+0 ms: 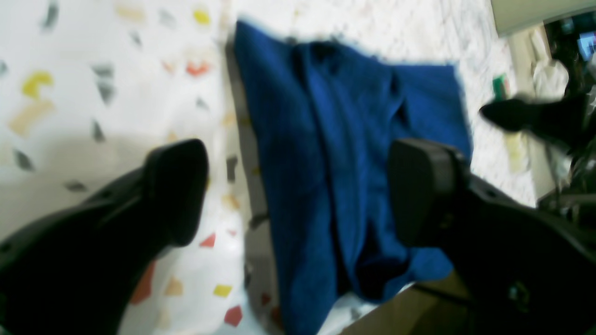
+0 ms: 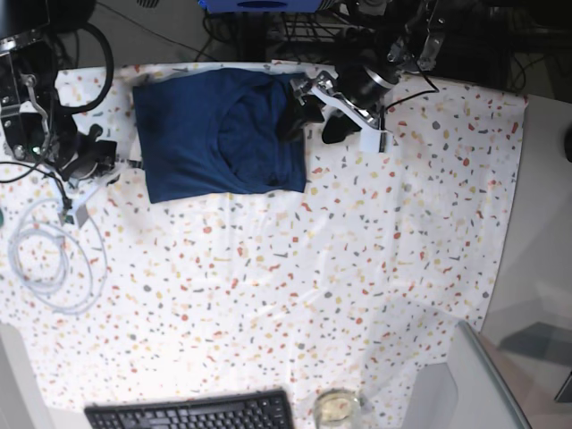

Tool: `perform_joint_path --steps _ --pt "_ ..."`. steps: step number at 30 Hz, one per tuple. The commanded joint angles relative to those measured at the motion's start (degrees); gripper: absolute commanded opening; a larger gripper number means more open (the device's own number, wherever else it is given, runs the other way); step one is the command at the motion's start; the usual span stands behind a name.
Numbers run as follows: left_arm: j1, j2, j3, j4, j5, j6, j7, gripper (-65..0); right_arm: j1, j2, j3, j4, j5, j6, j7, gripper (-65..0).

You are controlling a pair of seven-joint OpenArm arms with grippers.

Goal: Layout the t-shirt on the table in an organized manner, then fold the t-shirt properly

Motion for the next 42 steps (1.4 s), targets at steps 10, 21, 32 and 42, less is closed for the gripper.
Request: perform_joint_path --steps 10,21,32,42 --pt "-4.2 2.9 1.2 -7.1 -0.9 -0.9 -0.7 -13.3 0.7 0.8 0.8 1.0 0.2 0.2 0.8 -63.8" --pt "-8.1 0.4 8.4 -11.1 -0.9 -0.9 -0.7 -65.0 0.7 2.2 0.9 0.7 0.2 0.2 0.8 -63.6" --pt "-25.8 -9.8 17.1 -7.1 11.8 -1.1 20.5 -65.0 -3.4 1.3 9.9 0.8 0.2 7.2 0.9 -63.6" --pt "-40.0 -1.2 36.2 -10.6 49.9 -1.2 19.8 -65.0 -6.3 0.0 12.1 0.9 0.2 7.3 0.8 -63.6"
